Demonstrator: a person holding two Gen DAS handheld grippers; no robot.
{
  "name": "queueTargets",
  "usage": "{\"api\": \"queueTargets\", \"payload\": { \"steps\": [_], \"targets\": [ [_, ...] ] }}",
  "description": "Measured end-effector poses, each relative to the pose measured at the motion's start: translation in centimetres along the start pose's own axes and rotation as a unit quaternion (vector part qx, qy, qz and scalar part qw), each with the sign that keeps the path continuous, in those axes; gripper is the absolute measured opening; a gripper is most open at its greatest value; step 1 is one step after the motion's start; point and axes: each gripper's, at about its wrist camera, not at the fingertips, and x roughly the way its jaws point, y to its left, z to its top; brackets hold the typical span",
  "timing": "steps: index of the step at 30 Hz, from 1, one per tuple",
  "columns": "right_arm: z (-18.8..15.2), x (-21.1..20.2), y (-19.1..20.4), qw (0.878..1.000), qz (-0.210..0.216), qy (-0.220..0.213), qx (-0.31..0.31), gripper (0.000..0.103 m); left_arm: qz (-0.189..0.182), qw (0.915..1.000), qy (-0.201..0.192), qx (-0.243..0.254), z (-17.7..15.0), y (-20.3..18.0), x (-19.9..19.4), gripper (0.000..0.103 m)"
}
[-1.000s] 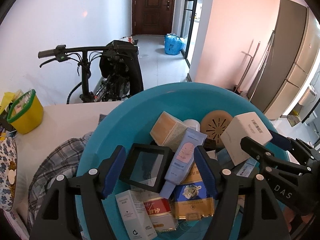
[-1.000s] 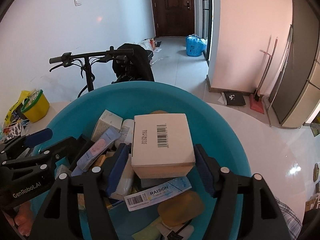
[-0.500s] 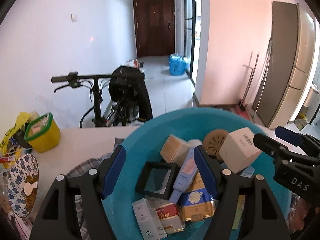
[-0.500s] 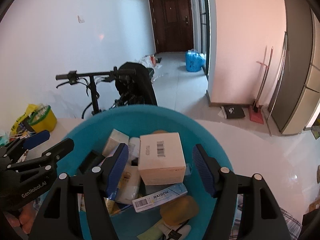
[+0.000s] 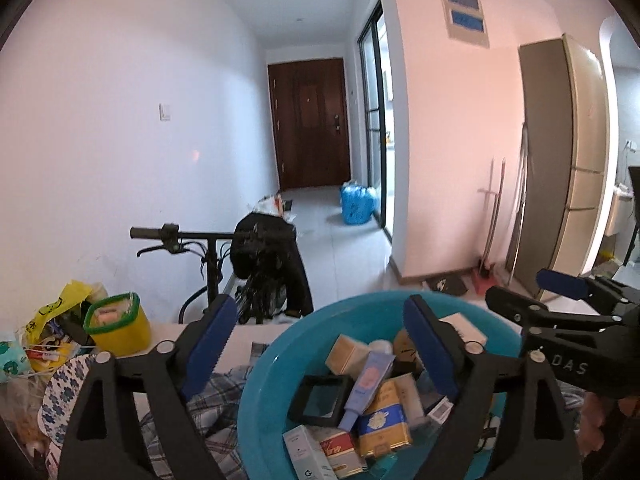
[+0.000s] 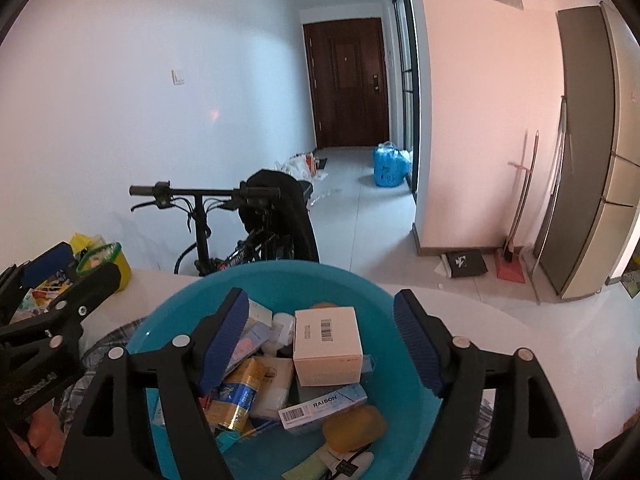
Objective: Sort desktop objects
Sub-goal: 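Raise both open grippers up and back away from the basin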
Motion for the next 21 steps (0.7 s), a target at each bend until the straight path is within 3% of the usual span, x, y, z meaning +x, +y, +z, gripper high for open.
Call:
{"api": "queueTargets", "payload": {
  "steps": [5, 12, 14, 15, 21],
  "targets": [
    [0.3, -1.8, -0.1, 1.0, -0.001, -0.021, 0.0, 0.074, -0.004, 0.9998, -0.018, -0.002, 0.5, -0.2, -1.7, 0.088],
    [0.8, -4.9, -0.2, 0.998, -0.007, -0.062, -0.005, 0.089, -0.019, 0.9964, -0.075, -0.032, 1.3, 0.9, -5.1, 0.088],
    [1.0, -5.7, -0.3, 0.997, -0.007, -0.072, -0.005, 0.09, -0.019, 0.9956, -0.086, -0.032, 1.4, 1.1, -6.0, 0.092],
    [1.1, -6.2, -0.3, 0.997, -0.006, -0.078, -0.004, 0.091, -0.017, 0.9953, -0.09, -0.03, 1.5, 1.2, -6.3, 0.102],
    [1.4, -8.8, 0.1, 0.994, 0.0, -0.108, -0.009, 0.092, -0.013, 0.9893, -0.138, -0.045, 1.8, 1.7, -9.1, 0.103]
  ]
}}
